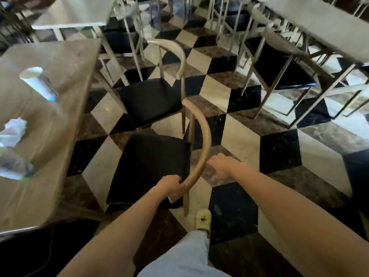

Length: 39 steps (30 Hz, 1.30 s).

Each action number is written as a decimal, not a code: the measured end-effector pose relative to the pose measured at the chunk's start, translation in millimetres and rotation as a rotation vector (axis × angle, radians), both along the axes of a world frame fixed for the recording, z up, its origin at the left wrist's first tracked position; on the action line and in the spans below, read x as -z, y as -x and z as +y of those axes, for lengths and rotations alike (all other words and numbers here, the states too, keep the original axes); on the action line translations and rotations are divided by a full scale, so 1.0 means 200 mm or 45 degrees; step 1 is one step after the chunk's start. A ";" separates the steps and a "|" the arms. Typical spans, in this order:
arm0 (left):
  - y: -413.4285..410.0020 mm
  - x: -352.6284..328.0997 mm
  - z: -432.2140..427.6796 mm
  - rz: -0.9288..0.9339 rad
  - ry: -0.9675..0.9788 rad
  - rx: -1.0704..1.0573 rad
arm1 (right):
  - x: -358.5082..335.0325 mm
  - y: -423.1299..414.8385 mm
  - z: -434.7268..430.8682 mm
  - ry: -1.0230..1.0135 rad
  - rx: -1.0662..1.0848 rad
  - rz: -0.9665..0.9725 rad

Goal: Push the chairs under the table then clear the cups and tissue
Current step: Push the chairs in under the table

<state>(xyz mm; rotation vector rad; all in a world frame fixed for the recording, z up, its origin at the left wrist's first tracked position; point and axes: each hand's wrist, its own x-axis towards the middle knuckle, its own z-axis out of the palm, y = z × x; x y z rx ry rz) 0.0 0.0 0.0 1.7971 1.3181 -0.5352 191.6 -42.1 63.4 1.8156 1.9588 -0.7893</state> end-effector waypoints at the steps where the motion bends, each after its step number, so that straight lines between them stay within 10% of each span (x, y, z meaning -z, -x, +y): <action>1: -0.06 0.04 0.01 -0.038 0.010 -0.055 | 0.01 -0.04 0.05 -0.037 -0.025 -0.006; 23: -0.61 0.22 0.25 -0.257 0.282 -0.829 | 0.35 -0.57 1.06 -0.013 -1.103 0.196; 30: -0.78 0.14 0.20 0.193 0.158 -0.776 | 0.35 -0.61 1.32 0.326 -1.443 0.304; 39: -0.90 0.06 0.16 0.317 -0.129 -1.130 | 0.36 -0.66 1.39 0.066 -1.630 0.374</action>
